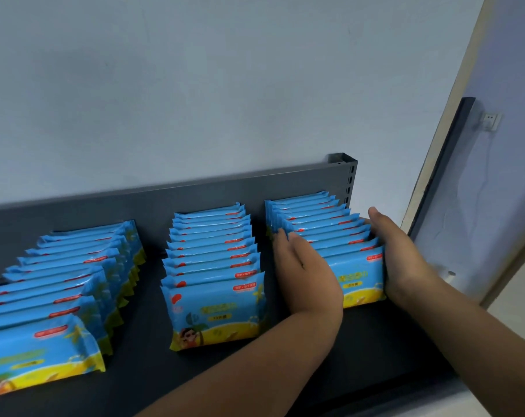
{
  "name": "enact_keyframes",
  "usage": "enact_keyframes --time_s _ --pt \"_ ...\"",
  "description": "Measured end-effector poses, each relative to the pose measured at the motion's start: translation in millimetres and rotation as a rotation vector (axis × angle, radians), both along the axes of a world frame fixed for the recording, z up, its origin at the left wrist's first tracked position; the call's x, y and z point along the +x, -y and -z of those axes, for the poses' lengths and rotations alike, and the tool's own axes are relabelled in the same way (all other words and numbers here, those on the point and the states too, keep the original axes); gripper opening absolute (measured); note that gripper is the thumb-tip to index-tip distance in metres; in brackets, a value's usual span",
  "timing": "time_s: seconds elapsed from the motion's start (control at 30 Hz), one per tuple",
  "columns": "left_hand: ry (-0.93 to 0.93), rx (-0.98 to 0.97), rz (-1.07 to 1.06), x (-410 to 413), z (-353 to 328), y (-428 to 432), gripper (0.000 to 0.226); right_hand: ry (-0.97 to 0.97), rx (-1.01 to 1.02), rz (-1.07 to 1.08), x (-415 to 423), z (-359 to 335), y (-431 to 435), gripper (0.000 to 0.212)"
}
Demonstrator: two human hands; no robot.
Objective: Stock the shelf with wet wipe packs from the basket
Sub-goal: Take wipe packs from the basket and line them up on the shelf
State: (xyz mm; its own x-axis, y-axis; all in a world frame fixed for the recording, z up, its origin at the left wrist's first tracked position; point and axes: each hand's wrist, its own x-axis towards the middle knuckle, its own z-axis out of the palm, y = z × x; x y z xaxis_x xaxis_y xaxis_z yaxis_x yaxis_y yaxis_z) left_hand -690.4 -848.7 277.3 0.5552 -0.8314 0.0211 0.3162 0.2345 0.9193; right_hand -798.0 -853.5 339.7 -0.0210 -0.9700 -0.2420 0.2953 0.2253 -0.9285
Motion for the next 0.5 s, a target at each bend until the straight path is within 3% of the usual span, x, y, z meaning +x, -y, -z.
enact_keyframes --time_s 0.17,0.3,0.5 --pt "0.102 -0.066 -0.081 -2 -5 -10 0.090 -0.099 -0.123 0.070 2 5 2 0.039" --pt "0.155 -0.095 -0.109 -2 -6 -14 0.074 -0.184 -0.217 0.153 -1 13 4 0.038" --pt "0.128 -0.067 -0.095 4 -9 -14 0.069 -0.269 -0.220 0.153 -1 13 -1 0.034"
